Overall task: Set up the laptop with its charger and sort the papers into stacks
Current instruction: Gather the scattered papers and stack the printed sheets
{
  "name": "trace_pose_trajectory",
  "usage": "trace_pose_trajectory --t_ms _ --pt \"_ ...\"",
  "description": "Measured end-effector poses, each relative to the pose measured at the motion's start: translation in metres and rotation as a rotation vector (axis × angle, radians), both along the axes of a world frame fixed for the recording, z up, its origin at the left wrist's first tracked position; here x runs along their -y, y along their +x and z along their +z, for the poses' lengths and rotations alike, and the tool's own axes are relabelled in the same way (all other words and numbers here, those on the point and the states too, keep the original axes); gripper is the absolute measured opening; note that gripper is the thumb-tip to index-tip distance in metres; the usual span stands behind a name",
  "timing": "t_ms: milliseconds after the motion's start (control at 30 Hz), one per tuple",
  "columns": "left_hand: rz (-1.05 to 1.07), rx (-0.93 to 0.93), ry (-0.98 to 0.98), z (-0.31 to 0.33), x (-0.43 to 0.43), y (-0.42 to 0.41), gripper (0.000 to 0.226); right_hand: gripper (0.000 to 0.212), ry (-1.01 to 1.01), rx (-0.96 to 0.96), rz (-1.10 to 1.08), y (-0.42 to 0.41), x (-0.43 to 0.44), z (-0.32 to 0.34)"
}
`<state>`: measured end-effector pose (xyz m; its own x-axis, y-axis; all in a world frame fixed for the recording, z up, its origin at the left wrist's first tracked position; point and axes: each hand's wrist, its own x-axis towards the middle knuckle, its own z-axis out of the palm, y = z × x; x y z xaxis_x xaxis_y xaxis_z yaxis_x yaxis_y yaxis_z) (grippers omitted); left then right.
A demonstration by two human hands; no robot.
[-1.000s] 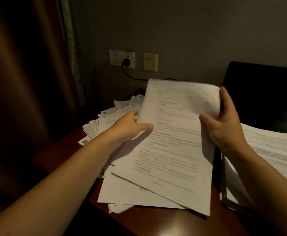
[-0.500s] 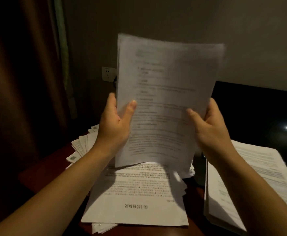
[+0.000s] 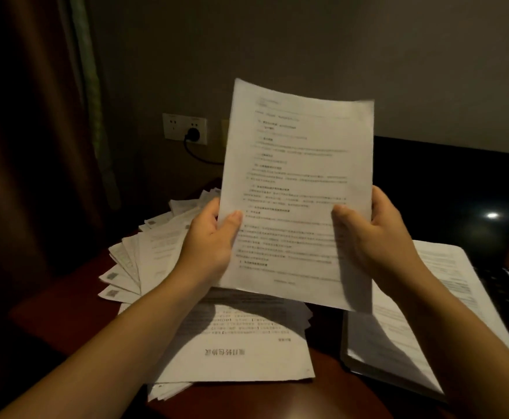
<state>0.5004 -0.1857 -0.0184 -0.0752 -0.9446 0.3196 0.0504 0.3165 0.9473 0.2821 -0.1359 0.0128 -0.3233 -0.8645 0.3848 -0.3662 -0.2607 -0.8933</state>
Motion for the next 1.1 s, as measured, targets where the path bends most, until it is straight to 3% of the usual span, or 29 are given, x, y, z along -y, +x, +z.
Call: trace_pose_trajectory --t_ms 167,367,567,667,767,933,1100 --pt "-0.117 0.069 0.135 -0.007 -0.007 -0.051 0.025 0.032 0.065 -0.033 -0.12 -0.05 -0.036 -0.012" --pt "-0.236 0.14 0.231 -0.011 -0.019 -0.114 0.063 0.043 0.183 -0.002 -0.217 -0.112 -0.078 -0.028" --pt "-0.212 0.573 -0.075 -0.028 -0.036 -0.152 0.048 0.072 0.337 -0.173 -0.388 -0.153 -0.102 -0.047" --pt "-0.171 0.775 -0.217 -0.042 -0.04 -0.157 0.031 0.063 0.418 -0.396 -0.44 -0.156 -0.103 -0.059" --pt "-0.109 0.889 -0.257 -0.048 -0.036 -0.153 0.025 0.046 0.48 -0.502 -0.443 -0.157 -0.101 -0.062" --pt "-0.101 0.938 -0.221 -0.045 -0.042 -0.147 0.036 0.048 0.624 -0.71 -0.497 -0.161 -0.099 -0.066" --pt "-0.1 0.978 -0.22 -0.046 -0.043 -0.147 0.04 0.039 0.68 -0.793 -0.473 -0.158 -0.103 -0.065"
